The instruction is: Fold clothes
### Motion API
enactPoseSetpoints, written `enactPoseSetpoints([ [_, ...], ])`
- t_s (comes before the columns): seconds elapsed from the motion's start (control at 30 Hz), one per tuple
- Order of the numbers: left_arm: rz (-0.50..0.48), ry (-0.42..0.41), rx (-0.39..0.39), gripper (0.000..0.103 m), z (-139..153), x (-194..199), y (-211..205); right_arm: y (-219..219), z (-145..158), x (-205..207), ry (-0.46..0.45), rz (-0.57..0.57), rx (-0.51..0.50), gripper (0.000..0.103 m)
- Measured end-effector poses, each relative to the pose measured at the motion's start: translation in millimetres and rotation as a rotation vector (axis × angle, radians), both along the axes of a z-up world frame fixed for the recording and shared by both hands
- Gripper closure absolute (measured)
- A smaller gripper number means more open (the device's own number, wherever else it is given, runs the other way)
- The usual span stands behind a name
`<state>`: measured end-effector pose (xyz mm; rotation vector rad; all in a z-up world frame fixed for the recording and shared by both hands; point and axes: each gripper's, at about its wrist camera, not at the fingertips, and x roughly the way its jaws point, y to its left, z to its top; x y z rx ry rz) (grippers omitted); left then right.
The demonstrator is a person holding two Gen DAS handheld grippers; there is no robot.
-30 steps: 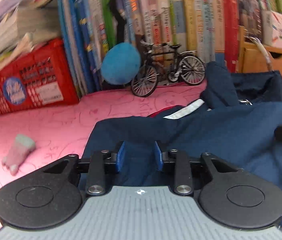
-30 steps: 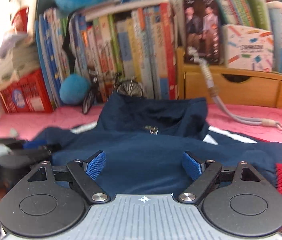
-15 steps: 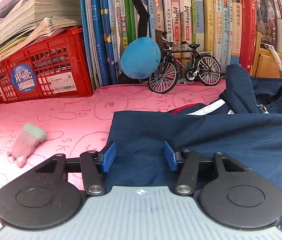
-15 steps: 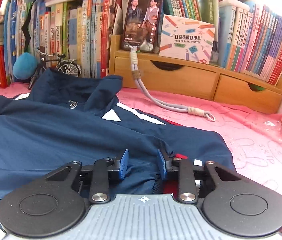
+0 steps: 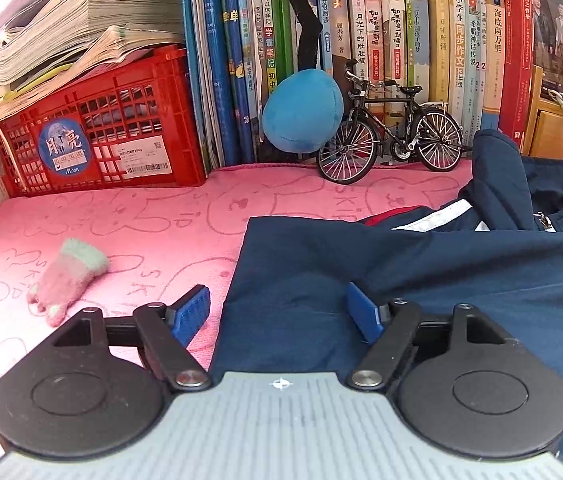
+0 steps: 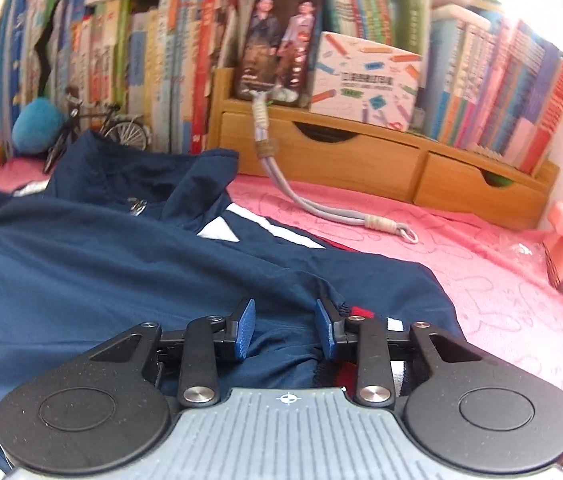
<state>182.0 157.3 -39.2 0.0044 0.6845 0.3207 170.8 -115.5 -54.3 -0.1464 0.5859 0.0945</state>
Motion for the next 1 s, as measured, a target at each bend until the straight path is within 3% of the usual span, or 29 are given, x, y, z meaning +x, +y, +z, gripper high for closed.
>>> enactPoseSetpoints([
  [0.13, 0.007, 0.001, -0.006, 0.022, 0, 0, 1, 3, 7, -13, -0.016, -0.078, 0.052, 0.068],
  [0.17, 0.007, 0.001, -0.005, 0.022, 0, 0, 1, 9, 11, -19, -0.021, -0.075, 0.055, 0.061],
  [0.2, 0.007, 0.001, -0.004, 0.022, 0, 0, 1, 17, 16, -26, -0.025, -0.046, 0.066, 0.053],
  [0.3, 0.007, 0.001, 0.001, 0.022, 0, 0, 0, 50, 32, -44, -0.024, 0.104, 0.107, 0.046],
  [0.43, 0.007, 0.001, 0.005, 0.022, 0, 1, -1, 106, 36, -47, 0.086, 0.313, 0.196, 0.041],
  [0.6, 0.014, 0.000, -0.041, 0.020, -1, 2, 5, 139, 19, -48, 0.141, 0.355, 0.141, 0.039],
  [0.7, 0.018, -0.003, -0.092, 0.018, -2, 2, 12, 117, 14, -48, 0.137, 0.295, 0.096, 0.036],
  [0.83, 0.020, -0.003, -0.090, 0.018, -2, 2, 11, 59, 11, -51, 0.122, 0.170, 0.107, 0.030],
  [0.87, 0.018, -0.003, -0.095, 0.018, -2, 2, 12, 42, 11, -53, 0.120, 0.125, 0.115, 0.032],
  [0.97, 0.014, -0.004, -0.107, 0.016, -2, 3, 13, 3, 8, -58, 0.111, 0.097, 0.182, 0.058],
  [1.0, 0.012, -0.004, -0.110, 0.015, -2, 3, 13, -9, 7, -60, 0.108, 0.093, 0.207, 0.062],
])
